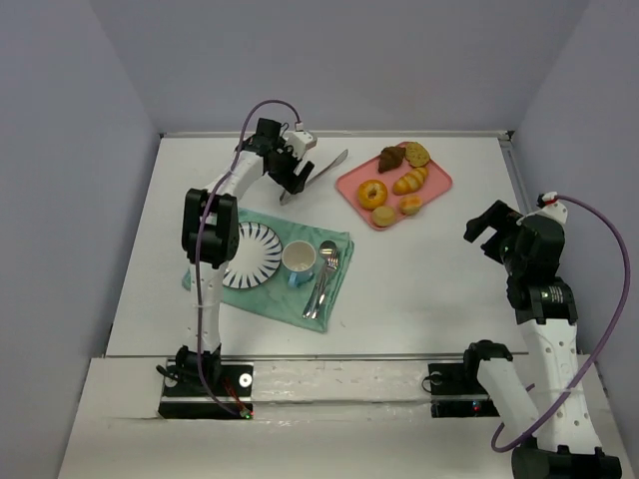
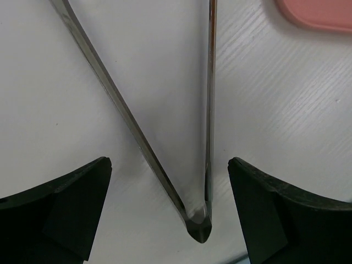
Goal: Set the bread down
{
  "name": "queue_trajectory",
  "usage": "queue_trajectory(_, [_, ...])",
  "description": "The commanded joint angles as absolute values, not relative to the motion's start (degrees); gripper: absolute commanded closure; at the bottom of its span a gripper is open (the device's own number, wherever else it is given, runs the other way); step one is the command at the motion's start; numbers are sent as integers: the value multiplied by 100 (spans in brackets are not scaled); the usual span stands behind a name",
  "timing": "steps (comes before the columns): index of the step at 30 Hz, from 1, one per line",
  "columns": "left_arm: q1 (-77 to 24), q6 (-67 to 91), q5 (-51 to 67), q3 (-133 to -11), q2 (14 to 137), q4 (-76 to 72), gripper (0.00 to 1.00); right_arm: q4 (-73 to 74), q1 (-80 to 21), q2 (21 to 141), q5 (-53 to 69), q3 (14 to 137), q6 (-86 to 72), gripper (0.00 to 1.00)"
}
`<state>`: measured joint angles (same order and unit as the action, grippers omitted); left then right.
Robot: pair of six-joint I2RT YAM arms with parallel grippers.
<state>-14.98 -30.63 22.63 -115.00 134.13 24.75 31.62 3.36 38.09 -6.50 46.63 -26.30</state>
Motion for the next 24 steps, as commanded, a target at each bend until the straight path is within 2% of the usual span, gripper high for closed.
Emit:
queue_trajectory(1, [-1494,-3199,2469,-11918,13500,2830,1,2856,352,3788,-782,4649,-2522,0])
queue_trajectory(6, [-1494,-3006,2207,-12067,13894,2663,1,2856,352,3744,-844,4649,-2549,0])
queue_trajectory(11, [-1529,-2892,2013,-12804,14466,2944,1,2839,352,3709,-879,4632,-2558,0])
queue_trajectory(24, [-1837,-3234,1494,-12981,14713,2874,2,2830,352,3744,-923,4632,-2558,0])
